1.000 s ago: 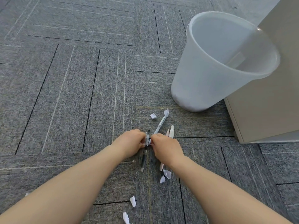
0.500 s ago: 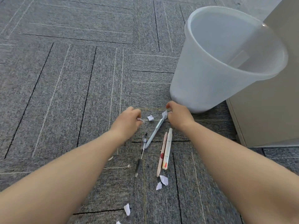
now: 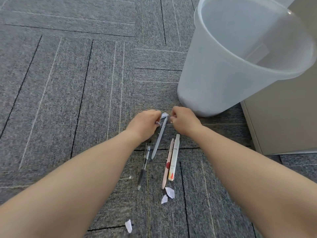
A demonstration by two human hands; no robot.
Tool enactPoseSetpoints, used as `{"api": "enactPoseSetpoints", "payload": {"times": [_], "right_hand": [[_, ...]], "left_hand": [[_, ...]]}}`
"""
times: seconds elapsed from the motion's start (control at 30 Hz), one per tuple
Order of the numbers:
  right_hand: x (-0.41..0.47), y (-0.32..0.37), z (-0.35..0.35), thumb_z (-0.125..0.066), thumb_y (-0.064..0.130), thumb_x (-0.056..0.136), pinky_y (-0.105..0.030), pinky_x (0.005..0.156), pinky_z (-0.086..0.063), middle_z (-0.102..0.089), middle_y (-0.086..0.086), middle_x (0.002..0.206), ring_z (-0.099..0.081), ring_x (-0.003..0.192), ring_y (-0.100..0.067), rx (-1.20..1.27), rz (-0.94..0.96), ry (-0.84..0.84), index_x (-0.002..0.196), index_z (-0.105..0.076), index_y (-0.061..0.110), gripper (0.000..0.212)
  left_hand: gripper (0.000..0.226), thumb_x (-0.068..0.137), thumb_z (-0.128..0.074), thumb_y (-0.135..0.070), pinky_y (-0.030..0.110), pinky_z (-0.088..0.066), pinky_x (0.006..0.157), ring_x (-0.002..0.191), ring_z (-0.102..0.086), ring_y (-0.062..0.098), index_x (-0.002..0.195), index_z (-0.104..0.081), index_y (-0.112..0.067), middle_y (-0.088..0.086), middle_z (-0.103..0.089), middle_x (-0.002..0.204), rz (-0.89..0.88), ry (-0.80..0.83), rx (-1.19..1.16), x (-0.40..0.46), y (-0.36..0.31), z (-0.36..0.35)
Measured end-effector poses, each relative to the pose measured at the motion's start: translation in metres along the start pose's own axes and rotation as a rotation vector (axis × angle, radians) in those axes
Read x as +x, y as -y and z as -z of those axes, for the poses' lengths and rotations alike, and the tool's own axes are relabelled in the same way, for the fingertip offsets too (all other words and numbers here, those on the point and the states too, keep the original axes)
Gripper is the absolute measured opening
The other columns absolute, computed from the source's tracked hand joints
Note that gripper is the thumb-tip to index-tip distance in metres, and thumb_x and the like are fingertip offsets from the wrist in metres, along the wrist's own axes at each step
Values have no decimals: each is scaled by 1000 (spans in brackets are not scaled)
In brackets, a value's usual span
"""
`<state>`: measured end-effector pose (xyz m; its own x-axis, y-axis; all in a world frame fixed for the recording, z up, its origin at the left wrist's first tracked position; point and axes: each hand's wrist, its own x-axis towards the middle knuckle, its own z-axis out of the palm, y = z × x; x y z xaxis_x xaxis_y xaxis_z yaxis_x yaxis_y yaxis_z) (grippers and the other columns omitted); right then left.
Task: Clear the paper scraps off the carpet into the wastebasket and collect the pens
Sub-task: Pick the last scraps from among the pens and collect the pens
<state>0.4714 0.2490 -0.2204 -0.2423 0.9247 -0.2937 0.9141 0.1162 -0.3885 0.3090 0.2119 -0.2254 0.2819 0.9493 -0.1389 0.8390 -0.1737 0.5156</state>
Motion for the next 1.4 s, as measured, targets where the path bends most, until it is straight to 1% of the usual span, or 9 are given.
{"api": "enactPoseSetpoints", "payload": {"times": [0.17, 0.4, 0.7, 0.9, 1.0, 1.07, 1.17, 1.33, 1.4], "right_hand": [[-18, -4, -5, -52, 11, 89, -35, 66, -43, -60, -1, 80, -55, 76, -22, 216, -89, -123, 80, -54, 15, 10], [-1, 18, -4, -51, 18, 98, -33, 78, -41, -63, -10, 112, -58, 99, -28, 92, 5, -50, 117, -56, 10, 21], [15, 35, -13, -51, 19, 98, -33, 73, -36, -60, -16, 108, -53, 96, -30, -112, -57, 5, 91, -50, 10, 12], [-17, 50, -5, -51, 12, 90, -34, 62, -36, -56, -5, 81, -49, 74, -22, 182, -123, -213, 82, -50, 9, 8], [-47, 70, -15, -54, 1, 85, -36, 57, -48, -61, -7, 80, -53, 66, -18, 535, -190, -40, 83, -56, 10, 9], [-78, 91, -32, -43, -4, 86, -32, 52, -42, -59, -5, 73, -49, 60, -16, 667, -208, 142, 77, -59, 12, 24], [-108, 104, -55, -38, 0, 86, -35, 62, -43, -59, -3, 69, -51, 65, -19, 515, -119, 263, 69, -62, 11, 31], [-138, 108, -75, -47, 27, 90, -37, 68, -53, -64, 0, 87, -60, 80, -23, -66, 119, 260, 92, -54, 20, 10], [-141, 106, -78, -51, 37, 93, -39, 68, -54, -64, 1, 92, -62, 83, -24, -171, 185, 248, 98, -50, 21, 16]], "left_hand": [[17, 89, -58, -14, 34, -46, 64, 72, -53, 21, 77, -46, -15, 1, -55, 76, 101, -62, -117, -22, 11, 1], [5, 90, -60, -17, 28, -39, 63, 76, -55, 19, 87, -56, -19, -1, -59, 83, 242, -181, -159, -68, 45, 8], [5, 89, -61, -17, 24, -39, 73, 85, -55, 16, 89, -66, -19, -1, -59, 90, 315, -196, -186, -101, 57, 17], [5, 87, -64, -19, 28, -45, 61, 69, -59, 15, 83, -68, -20, -3, -64, 83, 470, -228, -393, -126, 60, 21], [9, 86, -66, -11, 28, -52, 52, 54, -59, 15, 79, -67, -17, 5, -64, 73, 609, -267, -775, -137, 62, 19], [8, 87, -65, -8, 25, -52, 51, 52, -57, 15, 80, -67, -13, 8, -62, 71, 667, -273, -923, -155, 67, 21], [11, 88, -62, -9, 22, -45, 48, 52, -54, 12, 79, -65, -14, 5, -60, 68, 692, -271, -919, -164, 73, 18], [10, 91, -56, -10, 28, -42, 56, 66, -58, 17, 83, -61, -16, 5, -69, 81, 677, -246, -803, -182, 80, 15], [10, 94, -50, -10, 28, -40, 57, 66, -55, 19, 89, -57, -15, 2, -67, 83, 662, -221, -695, -184, 77, 15]]}}
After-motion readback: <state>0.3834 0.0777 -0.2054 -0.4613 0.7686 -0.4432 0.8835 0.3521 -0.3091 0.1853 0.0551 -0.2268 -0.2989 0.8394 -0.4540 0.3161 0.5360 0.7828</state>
